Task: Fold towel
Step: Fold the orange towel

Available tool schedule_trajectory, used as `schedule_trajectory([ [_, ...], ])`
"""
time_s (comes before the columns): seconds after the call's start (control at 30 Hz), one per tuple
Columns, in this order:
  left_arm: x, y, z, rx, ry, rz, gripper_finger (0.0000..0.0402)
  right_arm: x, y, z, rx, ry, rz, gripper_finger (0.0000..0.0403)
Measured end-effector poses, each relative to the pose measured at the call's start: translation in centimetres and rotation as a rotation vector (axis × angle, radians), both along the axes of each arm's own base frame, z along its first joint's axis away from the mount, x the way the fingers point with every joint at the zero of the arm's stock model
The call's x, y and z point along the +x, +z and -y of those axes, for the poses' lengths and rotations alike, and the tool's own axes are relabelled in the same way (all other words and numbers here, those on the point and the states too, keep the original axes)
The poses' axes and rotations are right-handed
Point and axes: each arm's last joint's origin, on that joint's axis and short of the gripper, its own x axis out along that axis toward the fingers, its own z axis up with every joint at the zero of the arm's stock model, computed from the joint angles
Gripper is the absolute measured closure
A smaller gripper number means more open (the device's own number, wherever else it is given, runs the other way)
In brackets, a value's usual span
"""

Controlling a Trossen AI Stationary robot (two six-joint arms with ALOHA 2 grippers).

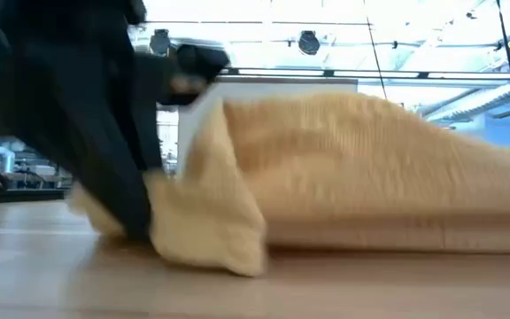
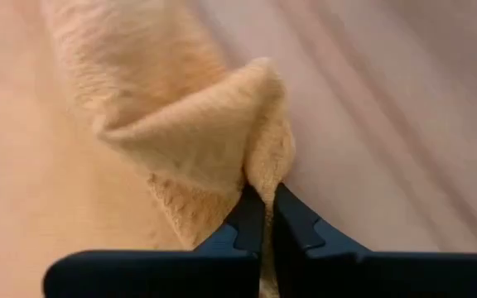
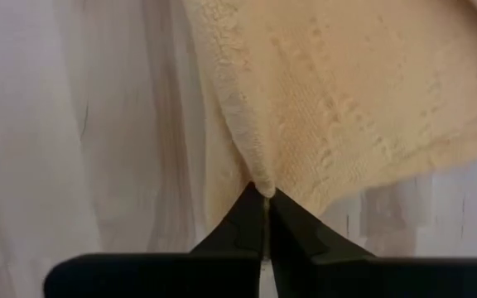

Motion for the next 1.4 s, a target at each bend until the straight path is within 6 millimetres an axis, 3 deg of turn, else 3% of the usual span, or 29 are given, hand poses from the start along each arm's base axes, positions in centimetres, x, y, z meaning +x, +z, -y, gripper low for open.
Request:
schedule_trajectory([
  [0.3,-4.3,7.3,-0.5,0.124,-0.197,0.024,0.0397,0.0,0.8,-0.1,0.045,0.012,0.028,0.0402],
  [0.4,-5.5,9.3,-1.3,0.116,-0.192,0.019,0.0397,0.2,1.4,-0.2,0.079,0.015,0.093,0.0402],
  [0.5,-5.9,10.0,-1.7,0.051,-0.111,0.006,0.0385,0.4,1.8,-0.4,0.116,0.016,0.129,0.0403],
  [0.93,-6.7,8.9,-0.2,-0.034,-0.008,-0.056,0.0235,0.2,1.8,-0.4,0.126,0.022,0.102,0.0403],
  [1.13,-6.7,9.1,2.3,-0.304,-0.163,0.020,0.0234,0.2,1.8,-0.4,0.123,0.020,0.110,0.0403],
  [1.23,-7.0,9.0,3.3,-0.358,-0.219,0.069,0.0246,0.2,1.8,-0.4,0.123,0.019,0.111,0.0403],
  [1.4,-6.0,5.0,2.6,-0.317,-0.084,-0.005,0.0261,0.3,1.8,-0.3,0.123,0.015,0.114,0.0403],
])
